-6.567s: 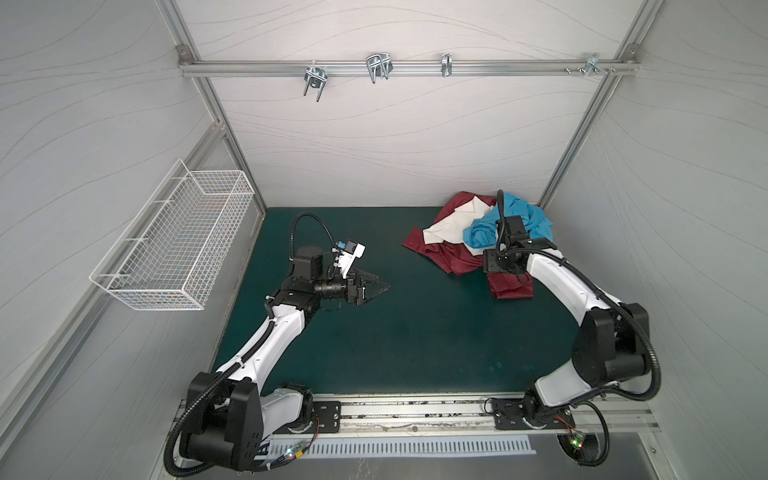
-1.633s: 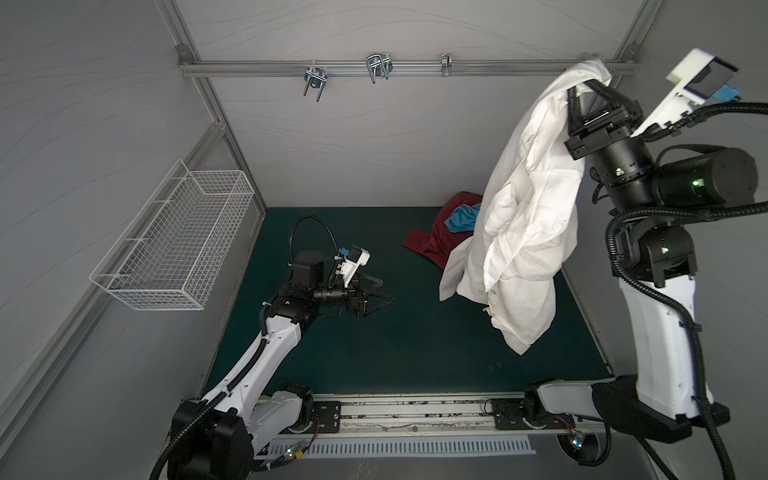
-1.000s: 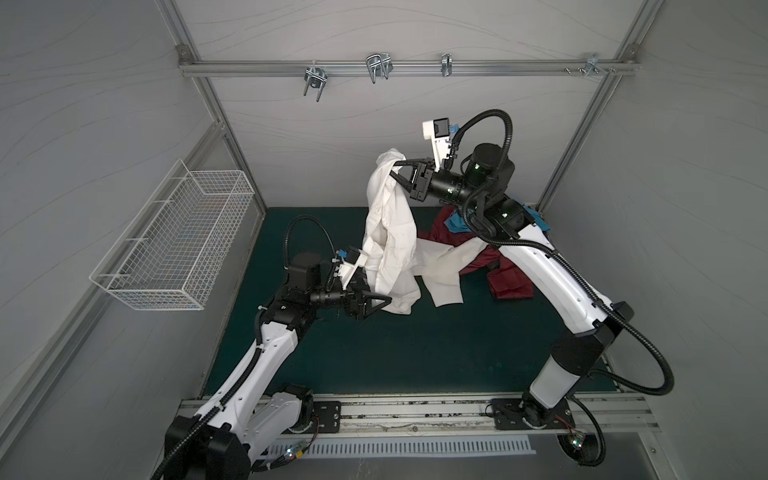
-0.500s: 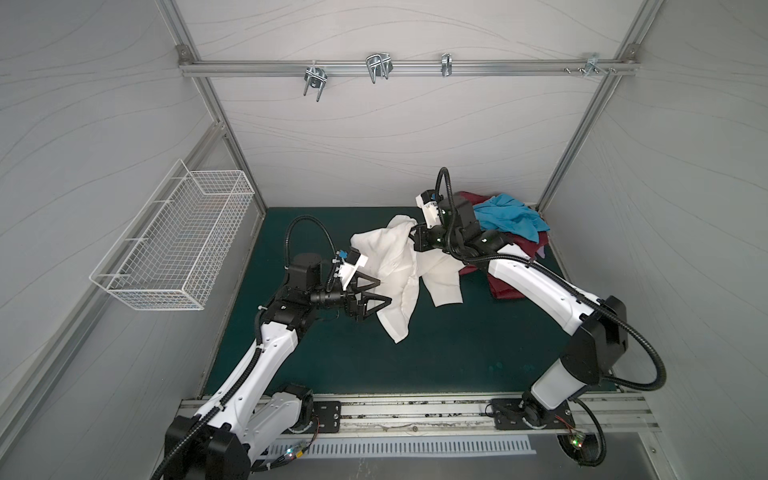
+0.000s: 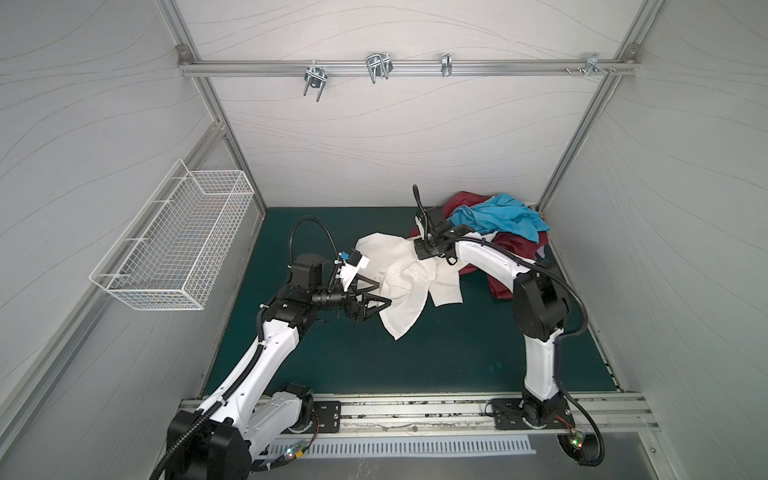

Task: Pick out a specific cloth from the pile
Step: 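Swing the held white shirt toward the left gripper and lower it, then lay the white shirt flat on the table near the left gripper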

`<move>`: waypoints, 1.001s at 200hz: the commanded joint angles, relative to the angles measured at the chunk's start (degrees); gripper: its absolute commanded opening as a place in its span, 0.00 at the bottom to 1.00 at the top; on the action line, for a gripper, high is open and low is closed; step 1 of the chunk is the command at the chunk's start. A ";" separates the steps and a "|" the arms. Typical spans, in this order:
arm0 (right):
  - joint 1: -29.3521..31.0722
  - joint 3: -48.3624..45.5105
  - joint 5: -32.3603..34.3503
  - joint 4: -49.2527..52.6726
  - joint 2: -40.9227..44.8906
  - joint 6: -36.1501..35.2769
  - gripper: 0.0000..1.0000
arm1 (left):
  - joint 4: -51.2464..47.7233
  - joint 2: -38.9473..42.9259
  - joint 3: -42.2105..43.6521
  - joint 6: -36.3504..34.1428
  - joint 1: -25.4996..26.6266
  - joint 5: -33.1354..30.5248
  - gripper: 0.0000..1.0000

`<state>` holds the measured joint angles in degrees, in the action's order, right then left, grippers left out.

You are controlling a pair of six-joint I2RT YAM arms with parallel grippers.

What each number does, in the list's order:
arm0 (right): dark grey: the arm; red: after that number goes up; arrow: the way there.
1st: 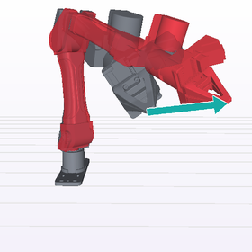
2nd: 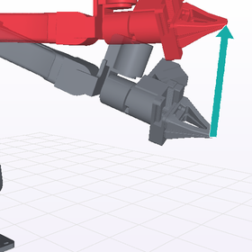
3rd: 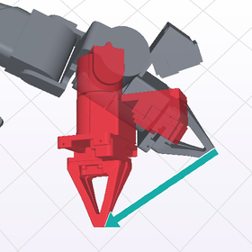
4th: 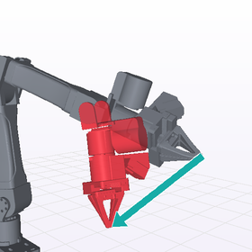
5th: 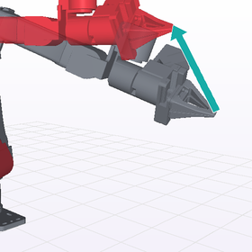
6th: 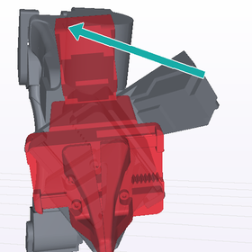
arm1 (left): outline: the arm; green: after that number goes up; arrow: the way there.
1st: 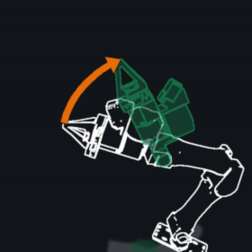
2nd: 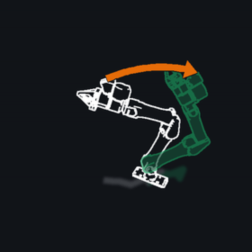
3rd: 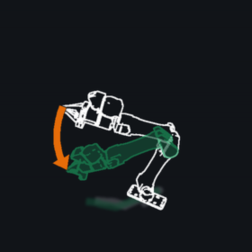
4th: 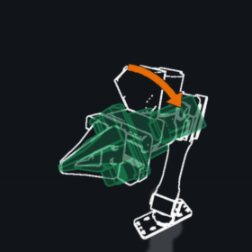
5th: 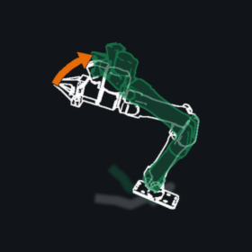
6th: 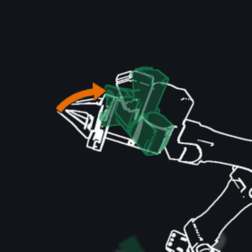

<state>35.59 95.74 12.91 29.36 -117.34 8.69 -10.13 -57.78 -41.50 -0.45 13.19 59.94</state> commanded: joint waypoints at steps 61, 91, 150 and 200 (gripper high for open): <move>0.43 2.22 -8.28 2.34 -8.37 2.39 0.66 | -0.15 -0.40 -1.60 -1.89 0.27 -0.62 0.93; 2.09 2.99 -13.09 1.53 -10.44 4.94 0.66 | -0.16 -0.32 -1.58 -1.93 0.26 -0.64 0.93; 7.30 6.26 -24.66 -1.48 -13.62 12.08 0.63 | -0.24 0.36 -1.35 -2.17 0.27 -0.65 0.93; 11.02 14.33 -33.24 -6.03 -19.33 19.91 0.60 | -0.24 1.11 -1.28 -2.28 0.26 -0.66 0.93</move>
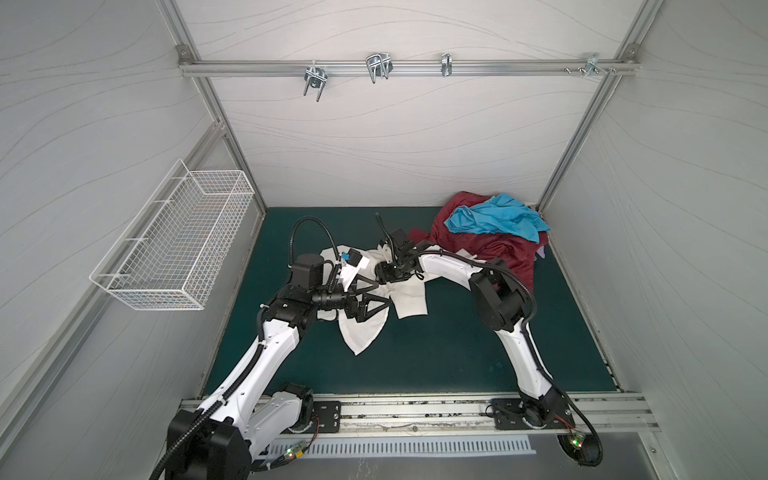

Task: Pick out a specific cloth from the pile
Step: 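Lay the white shirt flat on the table near the left gripper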

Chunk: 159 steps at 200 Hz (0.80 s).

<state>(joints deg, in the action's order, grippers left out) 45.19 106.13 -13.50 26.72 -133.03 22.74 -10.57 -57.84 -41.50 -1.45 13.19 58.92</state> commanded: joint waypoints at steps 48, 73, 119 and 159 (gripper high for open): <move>2.13 14.42 -16.24 -14.13 -13.52 19.74 0.57 | 0.20 1.85 -1.16 -1.37 0.26 0.24 0.94; 2.62 22.28 -19.63 -19.28 -19.51 26.20 0.56 | 0.20 2.20 -1.14 -1.50 0.26 0.17 0.94; 2.97 33.23 -23.10 -30.55 -28.68 37.20 0.55 | 0.20 2.82 -0.96 -1.71 0.34 0.15 0.94; 2.58 36.89 -24.90 -38.41 -32.17 40.65 0.57 | 0.27 3.09 -0.96 -1.64 0.34 0.14 0.94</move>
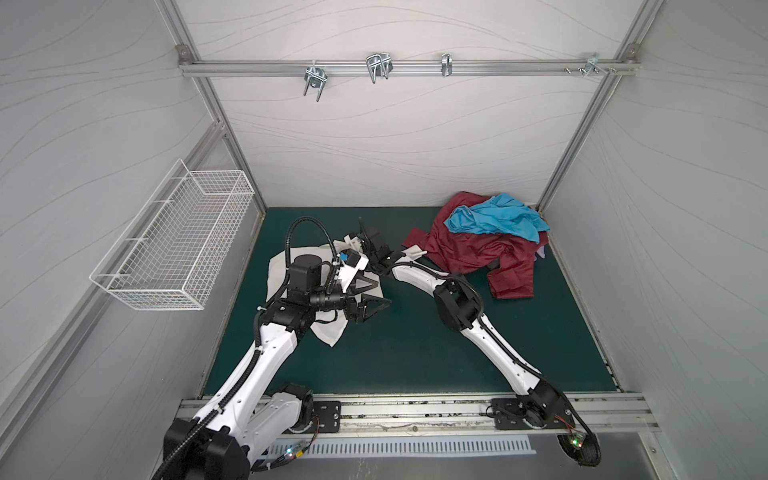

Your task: Pick out a specific cloth from the pile

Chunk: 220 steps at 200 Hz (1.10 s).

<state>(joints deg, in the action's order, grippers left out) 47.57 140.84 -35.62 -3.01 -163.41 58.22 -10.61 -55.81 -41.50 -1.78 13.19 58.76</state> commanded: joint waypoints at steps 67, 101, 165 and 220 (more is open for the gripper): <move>-4.27 -13.76 -10.97 -13.33 13.68 -2.04 0.66 | 1.29 2.35 -0.70 -0.42 0.74 0.23 0.94; -7.91 -24.29 -12.40 -1.78 26.34 -13.08 0.67 | 1.64 3.25 -0.34 -0.42 1.13 0.43 0.94; -14.96 -27.36 -3.66 19.46 32.05 -29.55 0.62 | 1.93 3.69 -0.12 -0.44 1.31 0.12 0.94; -14.00 -18.49 14.45 35.29 26.53 -41.21 0.34 | 1.52 3.69 0.10 -1.11 1.38 -0.60 0.95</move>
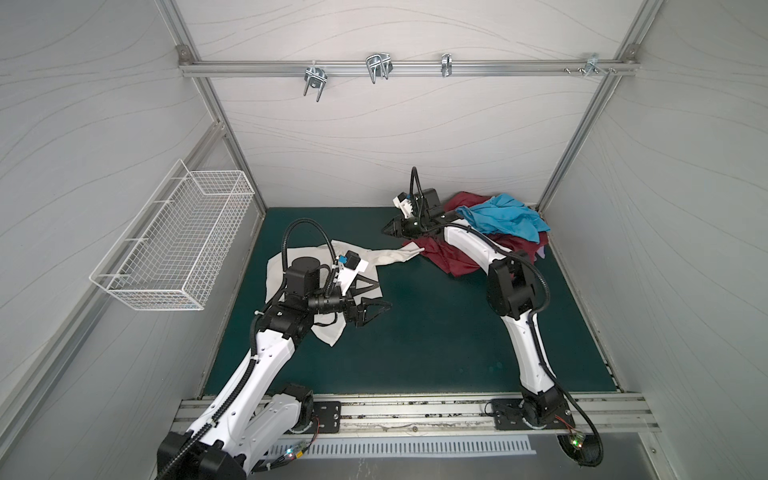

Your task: Pick out a specific cloth from the pile

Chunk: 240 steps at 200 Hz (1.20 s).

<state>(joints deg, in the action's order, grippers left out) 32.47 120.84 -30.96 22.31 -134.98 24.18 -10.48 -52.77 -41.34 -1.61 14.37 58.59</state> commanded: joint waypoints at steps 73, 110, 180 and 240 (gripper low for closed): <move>1.53 -4.18 14.01 8.71 -3.53 -6.93 0.35 | 1.17 0.47 -0.05 -1.62 0.14 -0.76 0.95; 2.68 -5.90 13.40 8.50 -4.65 -6.42 0.34 | 1.17 0.70 0.03 -1.65 0.17 -0.76 0.95; 7.13 -4.51 7.16 5.56 -8.19 -2.02 0.35 | 1.21 1.09 0.21 -1.70 0.22 -0.84 0.95; 9.22 3.74 0.97 1.73 -14.77 5.23 0.34 | 1.21 1.45 0.47 -1.82 0.22 -1.20 0.95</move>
<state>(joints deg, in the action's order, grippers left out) 41.10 123.17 -26.39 25.61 -146.36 24.97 -10.50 -52.18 -40.62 -1.98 14.37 57.56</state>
